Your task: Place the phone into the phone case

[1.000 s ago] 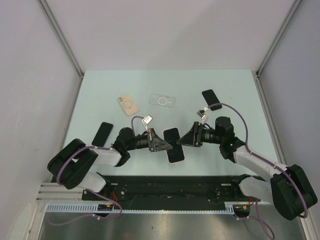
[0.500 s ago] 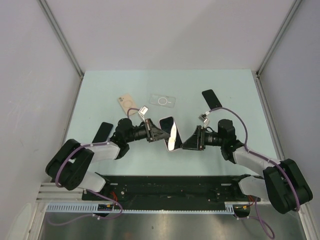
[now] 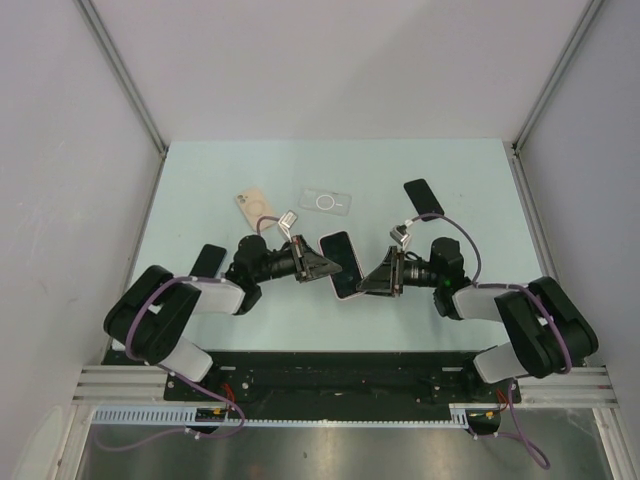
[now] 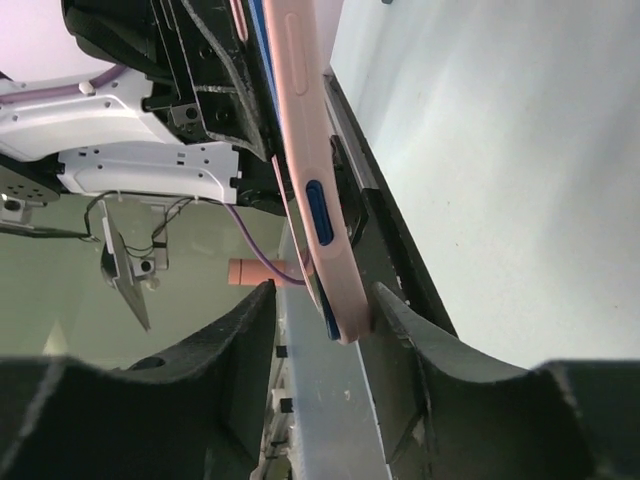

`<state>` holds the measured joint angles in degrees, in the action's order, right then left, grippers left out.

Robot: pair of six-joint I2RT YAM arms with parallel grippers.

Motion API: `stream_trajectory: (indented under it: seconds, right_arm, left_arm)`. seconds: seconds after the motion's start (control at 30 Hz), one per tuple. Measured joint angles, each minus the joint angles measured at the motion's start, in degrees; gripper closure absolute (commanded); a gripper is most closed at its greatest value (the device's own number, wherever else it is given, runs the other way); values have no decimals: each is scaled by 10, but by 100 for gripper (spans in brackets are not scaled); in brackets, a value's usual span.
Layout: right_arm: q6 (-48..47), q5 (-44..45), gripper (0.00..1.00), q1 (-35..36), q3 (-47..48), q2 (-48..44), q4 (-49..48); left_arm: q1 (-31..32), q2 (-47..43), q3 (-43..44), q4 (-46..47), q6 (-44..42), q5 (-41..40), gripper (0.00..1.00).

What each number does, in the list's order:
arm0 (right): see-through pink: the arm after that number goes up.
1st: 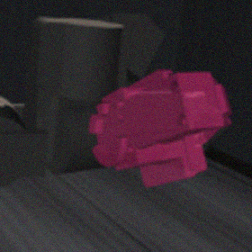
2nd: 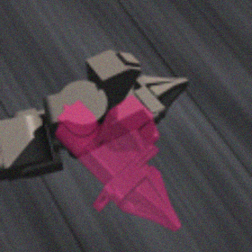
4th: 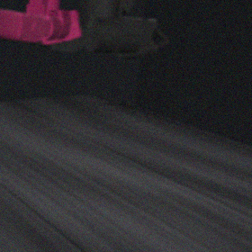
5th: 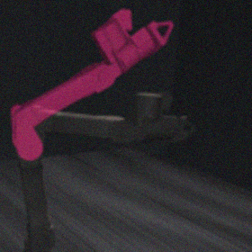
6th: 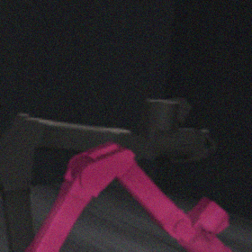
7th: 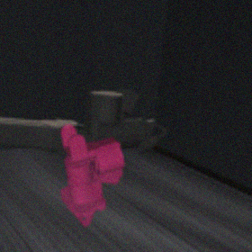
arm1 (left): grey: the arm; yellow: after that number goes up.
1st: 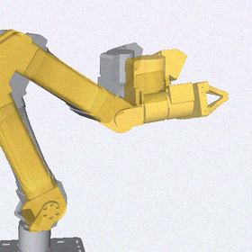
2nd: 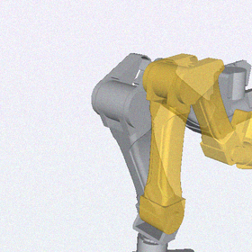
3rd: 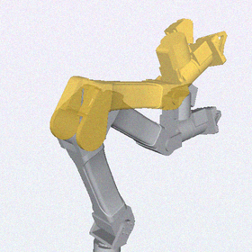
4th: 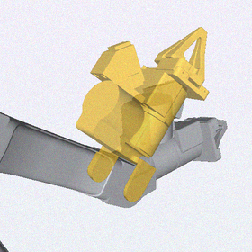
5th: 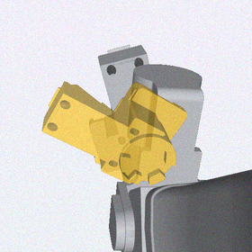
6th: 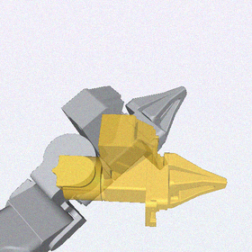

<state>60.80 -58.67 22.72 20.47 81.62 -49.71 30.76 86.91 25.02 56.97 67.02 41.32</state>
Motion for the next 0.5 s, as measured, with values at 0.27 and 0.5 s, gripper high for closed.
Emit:
stream_trajectory:
  seconds: [0.27, 0.5]
  right_arm:
    - [39, -4, 98, -29, -1, 44, -30]
    - [75, -10, 53, -45, -1, 75, -70]
  left_arm:
    - [-3, 23, 46, -63, -18, 9, 100]
    - [2, 9, 117, -221, -94, 8, 100]
